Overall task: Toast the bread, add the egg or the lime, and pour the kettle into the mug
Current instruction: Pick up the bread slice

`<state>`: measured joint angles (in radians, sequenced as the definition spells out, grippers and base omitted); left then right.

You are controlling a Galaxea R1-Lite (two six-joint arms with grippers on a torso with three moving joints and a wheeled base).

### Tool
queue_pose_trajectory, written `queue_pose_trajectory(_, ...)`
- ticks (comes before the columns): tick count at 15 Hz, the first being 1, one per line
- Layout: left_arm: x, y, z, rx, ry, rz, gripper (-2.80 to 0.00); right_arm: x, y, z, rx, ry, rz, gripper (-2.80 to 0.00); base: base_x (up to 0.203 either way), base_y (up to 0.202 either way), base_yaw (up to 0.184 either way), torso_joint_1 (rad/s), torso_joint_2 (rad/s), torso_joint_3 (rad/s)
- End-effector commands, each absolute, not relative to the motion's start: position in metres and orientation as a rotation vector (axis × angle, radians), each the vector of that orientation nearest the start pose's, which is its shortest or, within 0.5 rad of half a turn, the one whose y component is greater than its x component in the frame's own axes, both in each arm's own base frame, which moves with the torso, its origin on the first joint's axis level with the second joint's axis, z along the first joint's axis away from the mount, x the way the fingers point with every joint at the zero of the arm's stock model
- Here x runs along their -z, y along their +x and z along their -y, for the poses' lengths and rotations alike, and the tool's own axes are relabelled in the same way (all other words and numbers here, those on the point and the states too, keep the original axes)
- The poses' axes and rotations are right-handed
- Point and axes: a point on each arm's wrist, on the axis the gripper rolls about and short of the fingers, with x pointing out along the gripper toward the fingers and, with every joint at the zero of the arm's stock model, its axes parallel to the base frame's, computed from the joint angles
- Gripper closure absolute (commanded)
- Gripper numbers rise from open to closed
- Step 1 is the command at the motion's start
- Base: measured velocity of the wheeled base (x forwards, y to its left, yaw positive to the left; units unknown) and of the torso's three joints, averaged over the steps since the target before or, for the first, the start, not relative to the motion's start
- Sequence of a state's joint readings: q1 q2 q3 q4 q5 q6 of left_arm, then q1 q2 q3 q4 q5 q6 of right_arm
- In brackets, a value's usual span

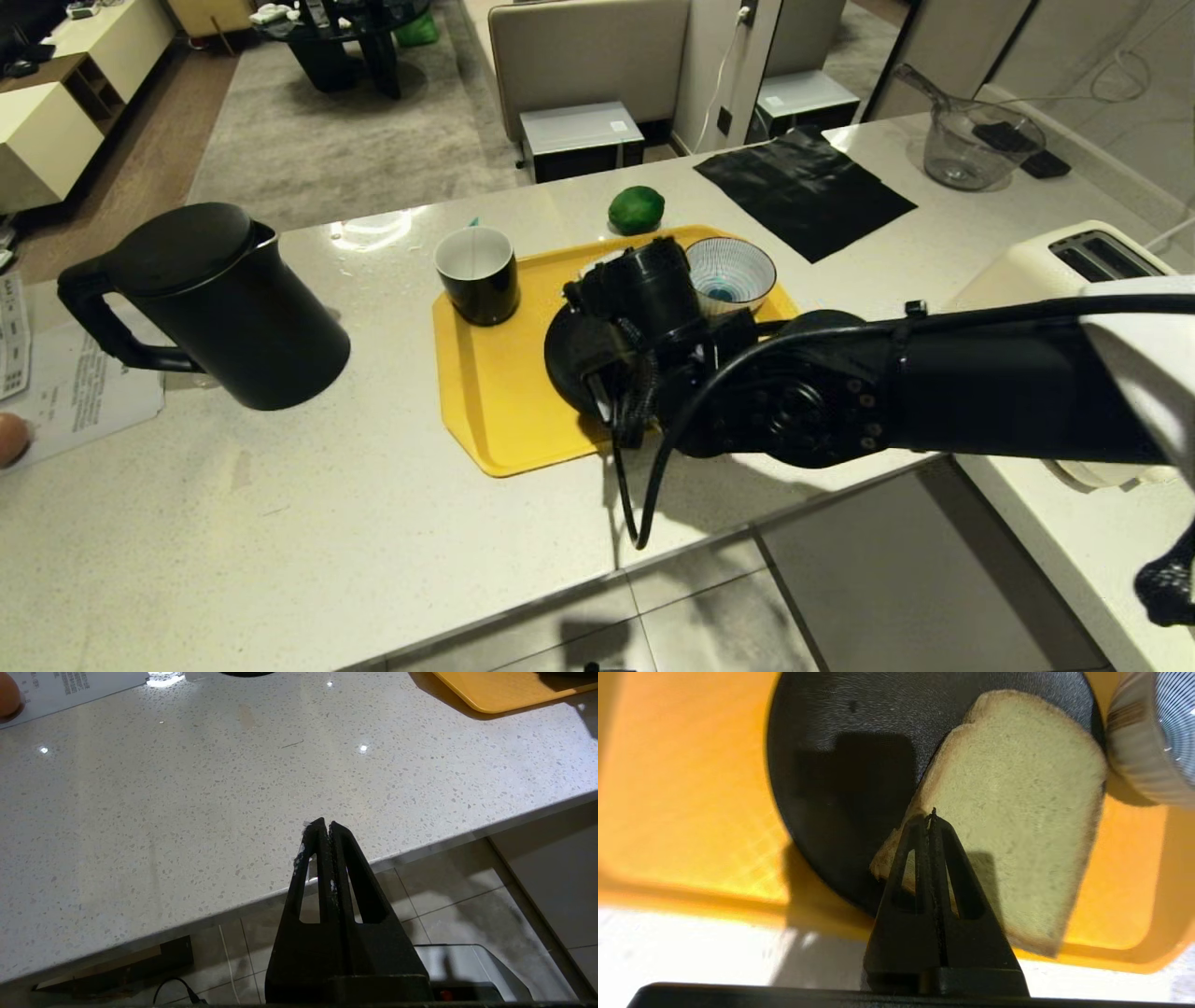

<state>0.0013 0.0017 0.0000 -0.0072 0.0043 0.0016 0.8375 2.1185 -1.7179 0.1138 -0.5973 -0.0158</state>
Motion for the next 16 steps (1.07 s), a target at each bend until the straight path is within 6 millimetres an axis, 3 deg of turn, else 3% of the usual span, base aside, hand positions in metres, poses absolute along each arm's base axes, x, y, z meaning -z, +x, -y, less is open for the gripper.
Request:
queue_pose_trajectory(1,-0.076,-0.023,0.000,-0.006,0.002,0.006,0.00,-0.249,0.275,-0.288,-0.282,-0.359,-0.396,0.00,0.000,0.000,0.000,0.000,0.00,0.000)
queue_pose_trajectory(4,-0.076,-0.023,0.000,-0.006,0.002,0.006,0.00,-0.268,0.256,-0.245,-0.358,-0.418,-0.568,0.00,0.000,0.000,0.000,0.000,0.00,0.000)
queue_pose_trajectory(7,-0.076,-0.023,0.000,-0.006,0.002,0.006,0.00,-0.272,0.270,-0.218,-0.365,-0.294,-0.623,0.00,0.000,0.000,0.000,0.000,0.00,0.000)
queue_pose_trajectory(11,-0.076,-0.023,0.000,-0.006,0.002,0.006,0.00,-0.272,0.288,-0.198,-0.464,-0.110,-0.693,0.00,0.000,0.000,0.000,0.000,0.00,0.000)
queue_pose_trajectory(16,-0.076,-0.023,0.000,-0.006,0.002,0.006,0.00,-0.250,0.321,-0.175,-0.431,0.026,-0.790,0.00,0.000,0.000,0.000,0.000,0.00,0.000)
